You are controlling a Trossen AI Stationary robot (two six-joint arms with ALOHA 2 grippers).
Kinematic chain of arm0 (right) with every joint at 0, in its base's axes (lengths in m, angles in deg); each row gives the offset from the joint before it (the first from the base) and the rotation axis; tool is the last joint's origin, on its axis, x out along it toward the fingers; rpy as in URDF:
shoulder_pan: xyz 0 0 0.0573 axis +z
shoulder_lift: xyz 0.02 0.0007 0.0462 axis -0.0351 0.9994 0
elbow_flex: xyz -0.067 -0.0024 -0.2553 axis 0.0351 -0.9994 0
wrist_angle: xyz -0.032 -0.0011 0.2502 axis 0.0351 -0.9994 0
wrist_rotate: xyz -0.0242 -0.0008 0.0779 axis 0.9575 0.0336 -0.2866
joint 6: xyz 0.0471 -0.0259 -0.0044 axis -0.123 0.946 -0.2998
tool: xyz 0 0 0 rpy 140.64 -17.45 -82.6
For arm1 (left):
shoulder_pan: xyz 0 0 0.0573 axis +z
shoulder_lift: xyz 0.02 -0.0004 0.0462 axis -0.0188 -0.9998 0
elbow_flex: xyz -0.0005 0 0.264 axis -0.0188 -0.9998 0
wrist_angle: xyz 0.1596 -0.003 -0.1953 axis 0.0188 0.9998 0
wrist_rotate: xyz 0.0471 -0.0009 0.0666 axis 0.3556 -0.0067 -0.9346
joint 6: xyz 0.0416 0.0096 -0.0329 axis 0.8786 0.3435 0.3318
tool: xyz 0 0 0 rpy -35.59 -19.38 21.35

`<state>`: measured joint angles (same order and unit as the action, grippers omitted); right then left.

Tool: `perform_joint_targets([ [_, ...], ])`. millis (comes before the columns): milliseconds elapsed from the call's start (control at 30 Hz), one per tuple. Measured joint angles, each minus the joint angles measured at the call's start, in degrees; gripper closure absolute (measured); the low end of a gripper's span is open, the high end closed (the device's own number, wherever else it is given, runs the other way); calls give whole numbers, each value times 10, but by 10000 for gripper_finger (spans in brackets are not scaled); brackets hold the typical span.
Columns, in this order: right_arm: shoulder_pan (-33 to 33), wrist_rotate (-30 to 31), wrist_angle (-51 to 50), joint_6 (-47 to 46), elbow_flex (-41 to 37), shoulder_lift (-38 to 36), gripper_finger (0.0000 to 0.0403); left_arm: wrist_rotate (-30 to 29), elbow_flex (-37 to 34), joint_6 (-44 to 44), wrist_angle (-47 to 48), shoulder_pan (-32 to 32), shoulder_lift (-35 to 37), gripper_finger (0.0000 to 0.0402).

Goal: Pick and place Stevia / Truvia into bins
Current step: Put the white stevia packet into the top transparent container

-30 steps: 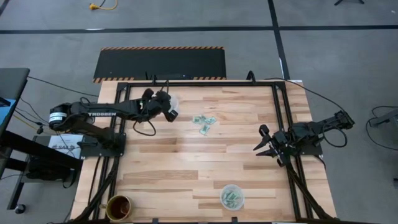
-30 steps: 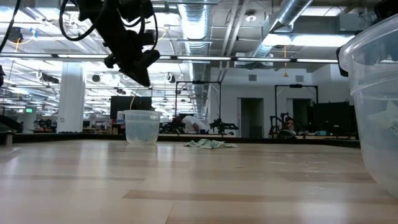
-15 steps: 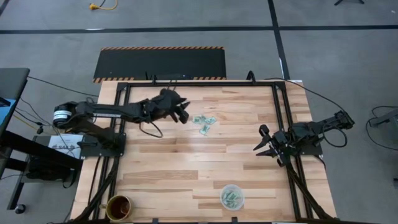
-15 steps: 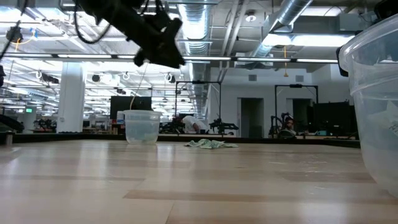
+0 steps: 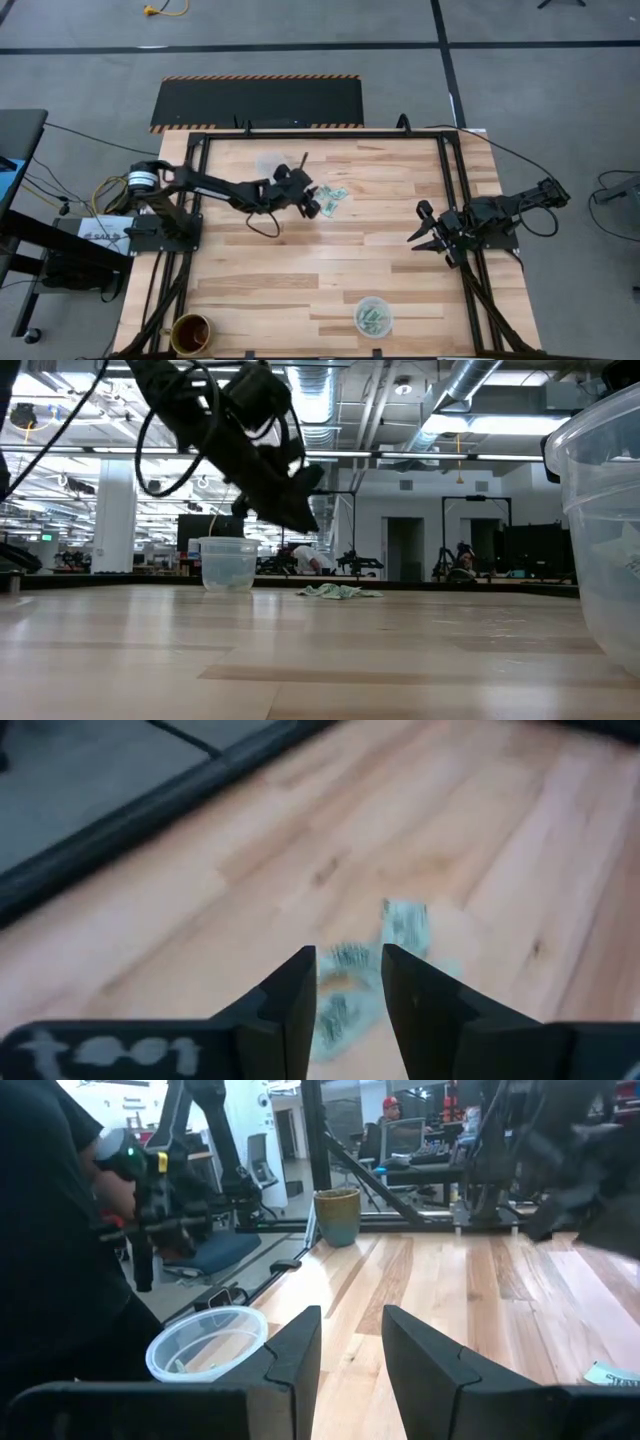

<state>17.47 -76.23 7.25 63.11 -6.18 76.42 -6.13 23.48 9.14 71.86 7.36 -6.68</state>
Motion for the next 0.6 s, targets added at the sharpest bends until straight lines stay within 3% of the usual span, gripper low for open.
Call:
perform_joint_targets([
  [600,0,0,0,0,0,0,300,41,0,-18,-25,-3,-115,295],
])
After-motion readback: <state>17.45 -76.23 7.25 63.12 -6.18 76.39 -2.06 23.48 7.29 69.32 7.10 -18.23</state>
